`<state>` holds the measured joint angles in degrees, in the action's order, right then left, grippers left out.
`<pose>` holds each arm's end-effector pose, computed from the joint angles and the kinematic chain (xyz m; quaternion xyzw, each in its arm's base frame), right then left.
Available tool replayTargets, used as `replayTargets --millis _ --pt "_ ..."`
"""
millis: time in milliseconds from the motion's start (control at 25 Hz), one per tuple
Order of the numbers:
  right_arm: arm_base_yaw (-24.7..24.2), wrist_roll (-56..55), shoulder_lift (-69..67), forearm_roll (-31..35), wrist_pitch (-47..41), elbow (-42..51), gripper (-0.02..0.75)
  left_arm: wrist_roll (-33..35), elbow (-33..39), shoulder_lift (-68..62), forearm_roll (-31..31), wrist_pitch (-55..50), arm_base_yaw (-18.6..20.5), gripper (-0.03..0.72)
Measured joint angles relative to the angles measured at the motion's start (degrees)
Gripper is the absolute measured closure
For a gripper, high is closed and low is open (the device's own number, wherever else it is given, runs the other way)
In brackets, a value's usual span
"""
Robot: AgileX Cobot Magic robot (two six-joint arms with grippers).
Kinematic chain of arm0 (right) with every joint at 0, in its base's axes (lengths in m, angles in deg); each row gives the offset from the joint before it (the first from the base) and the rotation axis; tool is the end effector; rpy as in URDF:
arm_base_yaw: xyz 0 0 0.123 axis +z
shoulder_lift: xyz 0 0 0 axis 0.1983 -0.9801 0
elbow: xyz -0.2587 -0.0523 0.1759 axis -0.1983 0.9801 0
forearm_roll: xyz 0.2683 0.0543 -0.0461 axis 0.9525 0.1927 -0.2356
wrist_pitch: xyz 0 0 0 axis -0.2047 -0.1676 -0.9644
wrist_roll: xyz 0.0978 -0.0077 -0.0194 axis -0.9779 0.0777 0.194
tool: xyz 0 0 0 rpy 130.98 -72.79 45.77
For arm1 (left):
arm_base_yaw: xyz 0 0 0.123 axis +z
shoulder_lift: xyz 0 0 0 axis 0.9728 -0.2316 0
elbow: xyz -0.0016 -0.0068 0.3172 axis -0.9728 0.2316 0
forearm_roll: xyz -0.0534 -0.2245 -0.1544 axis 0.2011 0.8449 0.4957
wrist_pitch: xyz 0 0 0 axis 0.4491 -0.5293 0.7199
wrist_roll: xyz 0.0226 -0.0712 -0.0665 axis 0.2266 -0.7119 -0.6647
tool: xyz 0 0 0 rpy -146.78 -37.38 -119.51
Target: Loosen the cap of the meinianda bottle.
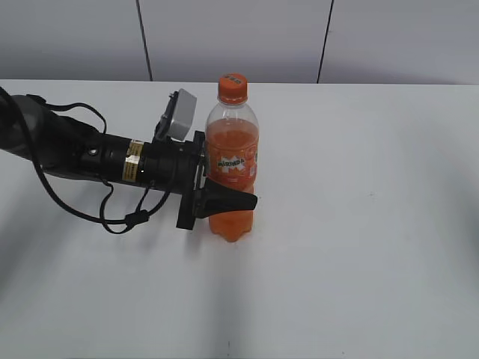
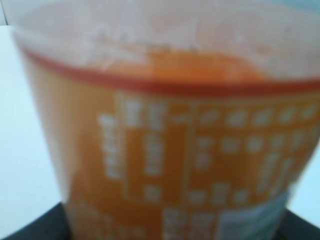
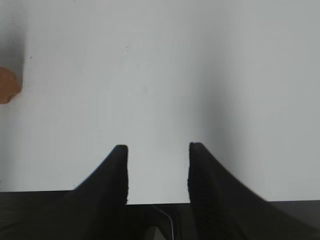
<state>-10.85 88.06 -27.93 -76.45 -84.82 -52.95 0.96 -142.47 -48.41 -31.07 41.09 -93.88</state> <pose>0.1700 0.0123 0.3921 -0.0057 0.9588 0.0559 0.2783 0.3802 -0.2158 0.0921 0.5650 0.5637 -0.4456 0.4055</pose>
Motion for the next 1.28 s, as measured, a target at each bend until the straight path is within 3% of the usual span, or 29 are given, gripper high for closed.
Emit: replayTargets --millis 560,840,1080,1280 --pt "0.0 -4.5 -31.9 -1.1 -0.6 -30.9 0.434 -0.1 0.0 0.0 0.0 0.2 0.0 0.27" --pt "0.7 -7.1 -36.5 5.1 -0.6 -34.4 0.434 -0.1 0.0 0.0 0.0 0.2 0.0 0.27" --pt "6.6 -11.6 -37.5 8.5 -0.6 -34.5 0.434 -0.1 0.0 0.0 0.0 0.2 0.0 0.27" --pt "15.3 -14.7 -39.8 9.3 -0.6 -34.6 0.434 -0.1 0.0 0.0 0.0 0.2 0.0 0.27"
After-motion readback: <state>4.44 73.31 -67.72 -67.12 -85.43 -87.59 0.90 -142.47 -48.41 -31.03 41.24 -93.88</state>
